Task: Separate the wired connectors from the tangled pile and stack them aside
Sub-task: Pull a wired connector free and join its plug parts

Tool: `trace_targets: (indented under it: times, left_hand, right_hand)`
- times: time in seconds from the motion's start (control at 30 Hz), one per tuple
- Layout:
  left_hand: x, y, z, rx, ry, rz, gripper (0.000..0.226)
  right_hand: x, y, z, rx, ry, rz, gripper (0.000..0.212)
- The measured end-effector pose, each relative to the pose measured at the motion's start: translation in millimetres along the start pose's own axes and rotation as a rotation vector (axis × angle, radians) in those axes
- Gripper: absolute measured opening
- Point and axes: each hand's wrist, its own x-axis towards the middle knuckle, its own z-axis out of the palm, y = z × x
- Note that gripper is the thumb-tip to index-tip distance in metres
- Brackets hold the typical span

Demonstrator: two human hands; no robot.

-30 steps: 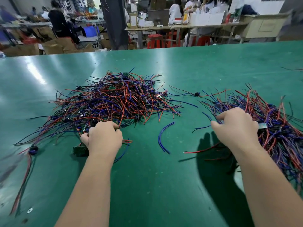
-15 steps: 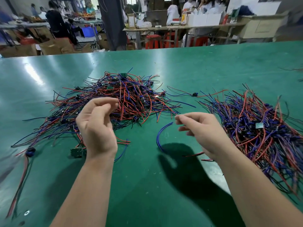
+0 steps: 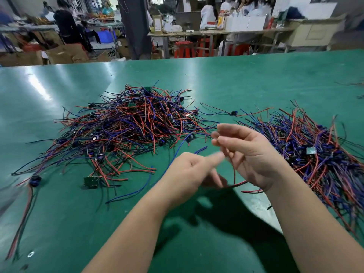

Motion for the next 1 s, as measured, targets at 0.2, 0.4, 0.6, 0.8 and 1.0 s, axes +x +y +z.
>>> trace_targets:
  times: [0.2,0.4,0.6,0.8,1.0]
  left_hand:
    - [8,1,-21,-0.404,0.305,-0.178,0.067]
    - [7,5,-18,-0.683,0.302,0.096,0.02]
    - [9,6,-25,-0.851,0.339,0.123,0.03]
    - [7,4,-19,-0.667,0.301,0.034,0.043]
    - [5,-2,-9,-0.479,0.208,-0.003,0.051]
  right_hand:
    - [-3,-10,-1,0.112,-0.009,-0.078,0.027]
    - [-8,-2,1,-0.029,-0.174,-0.01,0.026]
    - [-11,10,3,-0.437,-0.325,0.107,0.022]
    - [0,12,2,-0.305,-0.035,0.108,0.022]
    - [0,11,1,-0.242,-0.048,0.186,0.021]
